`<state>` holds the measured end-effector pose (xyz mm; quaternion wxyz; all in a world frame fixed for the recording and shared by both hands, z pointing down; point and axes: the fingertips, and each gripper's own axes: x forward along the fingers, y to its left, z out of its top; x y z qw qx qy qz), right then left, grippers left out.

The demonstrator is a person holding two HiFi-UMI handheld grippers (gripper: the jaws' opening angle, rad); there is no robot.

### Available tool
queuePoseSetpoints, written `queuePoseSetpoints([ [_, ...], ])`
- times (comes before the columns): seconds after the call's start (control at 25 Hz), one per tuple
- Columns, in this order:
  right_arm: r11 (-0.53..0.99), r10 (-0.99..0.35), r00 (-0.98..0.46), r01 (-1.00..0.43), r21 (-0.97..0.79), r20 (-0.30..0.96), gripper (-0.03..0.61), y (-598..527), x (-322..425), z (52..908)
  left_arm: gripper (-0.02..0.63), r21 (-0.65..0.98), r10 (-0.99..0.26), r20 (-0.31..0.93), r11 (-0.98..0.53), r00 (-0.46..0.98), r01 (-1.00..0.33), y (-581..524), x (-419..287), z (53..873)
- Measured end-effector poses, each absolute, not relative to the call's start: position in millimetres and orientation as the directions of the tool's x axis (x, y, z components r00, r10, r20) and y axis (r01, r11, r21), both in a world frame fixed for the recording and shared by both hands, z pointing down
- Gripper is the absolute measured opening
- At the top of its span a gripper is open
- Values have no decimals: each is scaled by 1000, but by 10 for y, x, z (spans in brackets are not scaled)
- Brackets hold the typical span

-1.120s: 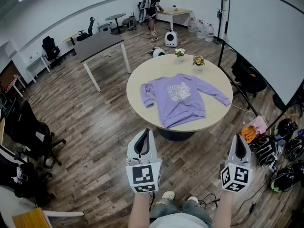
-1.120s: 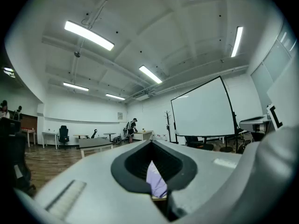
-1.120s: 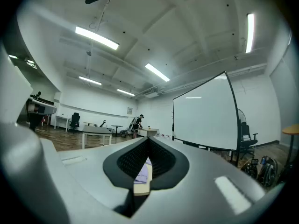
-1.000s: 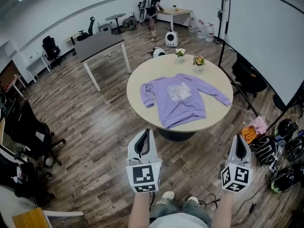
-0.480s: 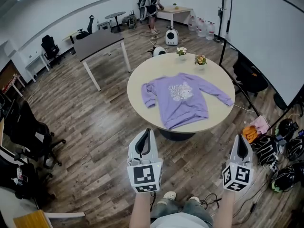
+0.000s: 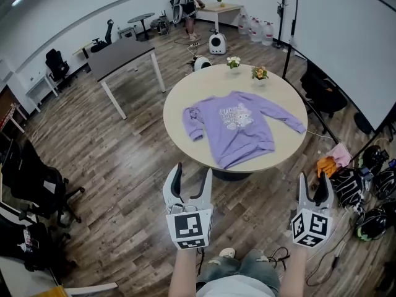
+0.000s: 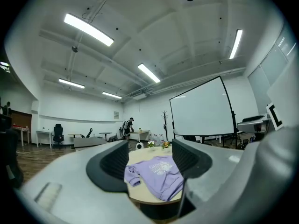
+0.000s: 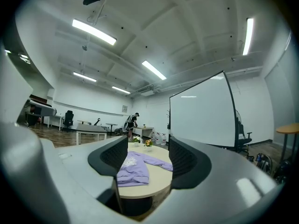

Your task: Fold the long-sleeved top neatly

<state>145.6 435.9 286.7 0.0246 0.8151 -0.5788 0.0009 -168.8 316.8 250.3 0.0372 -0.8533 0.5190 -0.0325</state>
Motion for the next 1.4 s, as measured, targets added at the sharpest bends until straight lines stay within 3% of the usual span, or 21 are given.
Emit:
queuePoseSetpoints([
  [0.24, -341, -938, 342, -940, 23, 57, 307, 4305, 1472, 2921, 410, -81, -876, 35, -482, 481, -872, 3042, -1650, 2554],
  [0.64, -337, -939, 336, -941, 2, 71, 278, 3956, 1728, 3015, 410, -79, -874, 48, -486, 484, -870, 2747, -1418, 2627],
  [1.4, -291, -954, 286, -956, -46, 85, 225, 2464, 3178, 3097, 410, -85, -910, 79, -413, 407, -907, 1408, -140, 2665],
])
